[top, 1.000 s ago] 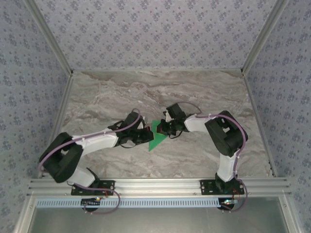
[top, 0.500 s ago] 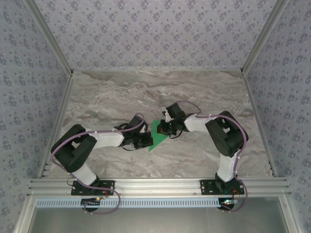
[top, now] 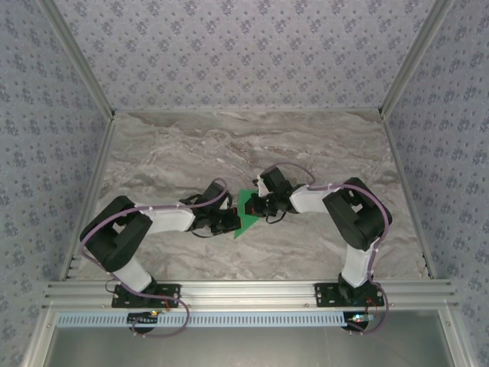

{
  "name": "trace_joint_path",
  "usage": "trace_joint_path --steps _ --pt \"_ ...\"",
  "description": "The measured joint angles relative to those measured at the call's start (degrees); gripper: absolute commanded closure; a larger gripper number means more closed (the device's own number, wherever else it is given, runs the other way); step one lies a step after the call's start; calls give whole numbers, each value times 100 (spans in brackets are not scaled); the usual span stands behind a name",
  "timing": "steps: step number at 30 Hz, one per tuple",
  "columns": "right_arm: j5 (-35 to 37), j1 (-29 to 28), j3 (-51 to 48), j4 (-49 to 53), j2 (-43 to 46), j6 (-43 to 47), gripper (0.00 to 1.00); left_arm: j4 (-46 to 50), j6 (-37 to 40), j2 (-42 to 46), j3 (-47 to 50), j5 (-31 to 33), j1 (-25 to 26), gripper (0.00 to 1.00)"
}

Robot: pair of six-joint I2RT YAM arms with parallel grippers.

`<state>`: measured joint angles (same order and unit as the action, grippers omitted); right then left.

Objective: Fold a paper plane with a square sheet of paper (pick it up from the middle)
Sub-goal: Fourth fold the wing at the center of the table.

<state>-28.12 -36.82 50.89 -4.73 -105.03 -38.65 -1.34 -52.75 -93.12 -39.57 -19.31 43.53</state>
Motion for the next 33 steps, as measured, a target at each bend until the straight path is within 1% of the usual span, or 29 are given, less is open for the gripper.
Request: trace_joint_path --steps 5,9,13,17,18,20,22,24,26,27,30,33 --pt "-304 361 160 210 -140 61 100 -15 0 -2 0 4 9 100" --pt "-492 922 708 590 -496 195 100 -151 -2 -48 20 4 9 100" --pt "-341 1510 1213 835 -763 352 100 -223 -2 -48 44 4 9 100" --pt "-28 1906 1333 1010 -743 492 97 -254 -2 -42 52 4 9 100" --pt "35 1950 1311 1067 -673 509 93 -256 -2 -35 52 7 9 97" --pt "94 1939 1141 1104 -415 505 87 -251 -9 -20 52 7 9 83" --pt "116 1843 828 1099 31 448 77 -186 -46 46 52 28 9 68" --pt "114 1707 498 1029 514 332 69 -105 -70 212 50 94 9 57" --pt "114 1523 184 922 944 136 62 11 -114 422 50 181 -7 49" --pt "114 1419 50 846 1104 24 59 70 -138 557 48 247 -31 42" --pt "122 1110 -229 619 1261 -330 53 280 -205 949 39 461 -188 31" --pt "179 782 -382 485 1200 -702 51 463 -258 1270 42 662 -433 24"
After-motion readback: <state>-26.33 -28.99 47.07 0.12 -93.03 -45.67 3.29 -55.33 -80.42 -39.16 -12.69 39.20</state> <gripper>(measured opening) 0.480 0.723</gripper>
